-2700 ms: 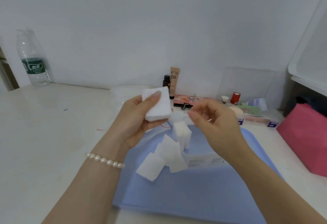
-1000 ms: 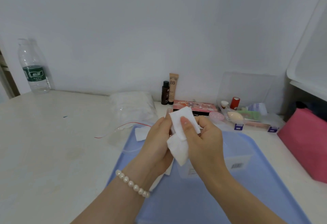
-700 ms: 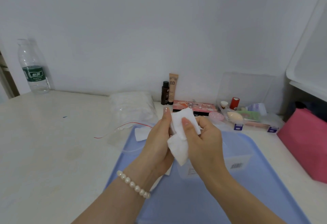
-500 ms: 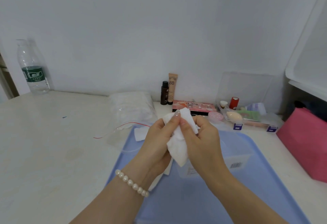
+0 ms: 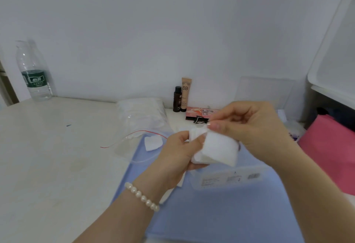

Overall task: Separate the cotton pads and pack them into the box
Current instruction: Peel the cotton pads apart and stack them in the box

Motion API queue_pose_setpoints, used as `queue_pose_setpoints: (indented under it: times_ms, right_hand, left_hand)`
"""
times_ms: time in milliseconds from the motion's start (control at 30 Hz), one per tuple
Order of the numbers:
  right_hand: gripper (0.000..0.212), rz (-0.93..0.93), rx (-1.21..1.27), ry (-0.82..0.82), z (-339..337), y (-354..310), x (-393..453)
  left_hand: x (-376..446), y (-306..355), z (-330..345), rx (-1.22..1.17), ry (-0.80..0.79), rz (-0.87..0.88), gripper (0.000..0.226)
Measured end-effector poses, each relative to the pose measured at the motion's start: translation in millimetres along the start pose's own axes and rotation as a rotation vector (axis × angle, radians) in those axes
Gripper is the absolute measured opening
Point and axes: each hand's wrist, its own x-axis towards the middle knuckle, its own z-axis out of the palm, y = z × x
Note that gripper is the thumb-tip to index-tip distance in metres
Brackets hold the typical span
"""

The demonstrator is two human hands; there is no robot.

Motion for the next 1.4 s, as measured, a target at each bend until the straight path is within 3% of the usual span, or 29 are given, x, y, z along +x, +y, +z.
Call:
queue_pose_setpoints:
  times_ms: [200, 533, 733, 900, 1000, 1100, 1233, 1300, 1400]
  right_hand:
    - [0.015, -0.032, -0.032, -0.035, 12, 13, 4]
    - [0.026, -0.015, -0.047, 0.015, 12, 18, 4]
    - [0.021, 0.031, -0.109, 0.065, 14, 23, 4]
    - [0.026, 0.044, -0.145, 0.054, 17, 28, 6]
    - [0.022, 0.027, -0.146, 0.045, 19, 30, 7]
    - [0.015, -0.066, -0.098, 0.196, 24, 33, 7]
    - [0.023, -0.128, -0.05, 0.37, 35, 41, 4]
    - [0.022, -0.195, -0.309, 0.282, 47, 45, 1]
    - [0.015, -0.158, -0.906, -0.183, 77, 52, -8]
  left_hand:
    - [-3, -1, 1, 0.091, -0.123, -0.005, 0.014]
    - [-5, 4, 4, 0.047, -0.093, -0.052, 0.036]
    - [-6, 6, 6, 0.017, -0.108, -0.091, 0.067]
    - [-7, 3, 3, 0.148, -0.148, -0.007, 0.046]
    - [-7, 5, -4, 0.135, -0.157, 0.003, 0.047]
    - [-8, 13, -11, 0.132, -0.131, 0.034, 0.055]
    - [-5, 30, -38, 0.079, 0.059, 0.173, 0.05]
    - [-4, 38, -53, 0.045, 0.151, 0.209, 0.049]
    - [-4, 42, -65, 0.007, 0.216, 0.211, 0.036]
